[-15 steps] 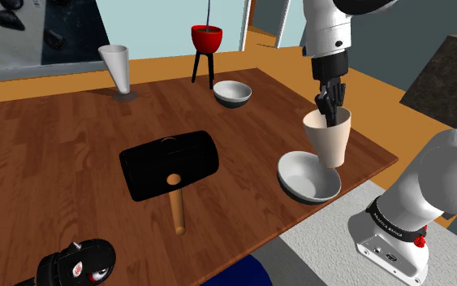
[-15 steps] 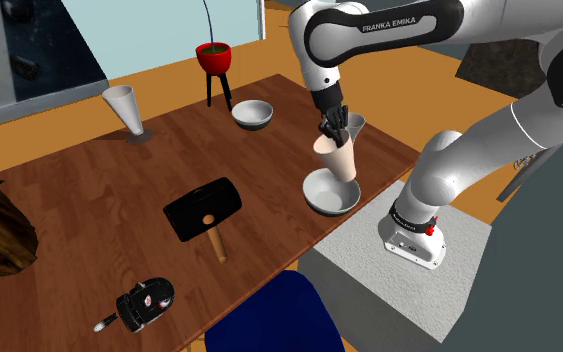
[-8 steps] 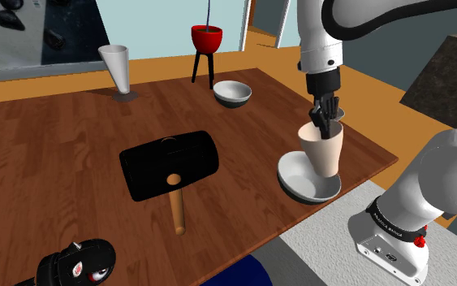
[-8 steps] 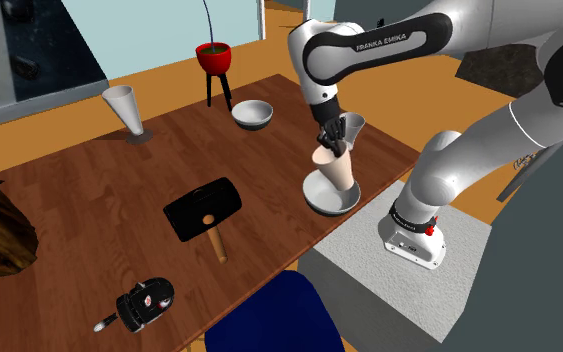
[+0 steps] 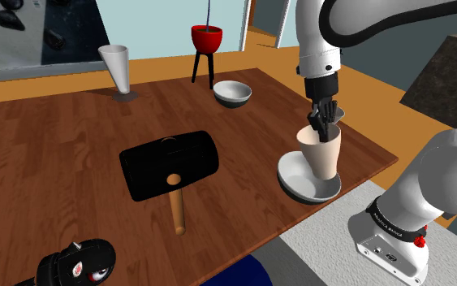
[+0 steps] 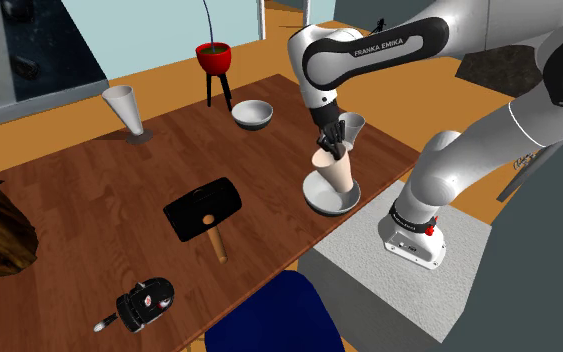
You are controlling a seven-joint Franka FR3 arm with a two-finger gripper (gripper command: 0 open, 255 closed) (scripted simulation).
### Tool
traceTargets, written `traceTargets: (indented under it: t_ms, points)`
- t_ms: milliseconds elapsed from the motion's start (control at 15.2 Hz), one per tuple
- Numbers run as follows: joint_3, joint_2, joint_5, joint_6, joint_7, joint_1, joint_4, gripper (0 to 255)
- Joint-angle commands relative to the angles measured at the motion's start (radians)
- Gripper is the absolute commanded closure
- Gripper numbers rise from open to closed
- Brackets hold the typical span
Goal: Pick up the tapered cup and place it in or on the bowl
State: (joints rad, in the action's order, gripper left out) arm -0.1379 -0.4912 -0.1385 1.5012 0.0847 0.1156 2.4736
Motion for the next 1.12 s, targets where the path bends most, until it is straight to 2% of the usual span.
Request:
traceTargets:
  t_ms: [0, 66, 396, 660, 1056]
  points:
    - [0.000, 0.000, 0.000, 0.000, 0.000, 0.000, 0.000, 255]
    - [0.000, 0.000, 0.000, 0.000, 0.000, 0.000, 0.000, 0]
    - [0.000, 0.000, 0.000, 0.000, 0.000, 0.000, 0.000, 0]
    - [0.009, 0.053, 0.014, -0.104, 0.005, -0.008, -0.157, 0]
    - [0.009, 0.053, 0.014, -0.104, 0.005, -0.008, -0.157, 0]
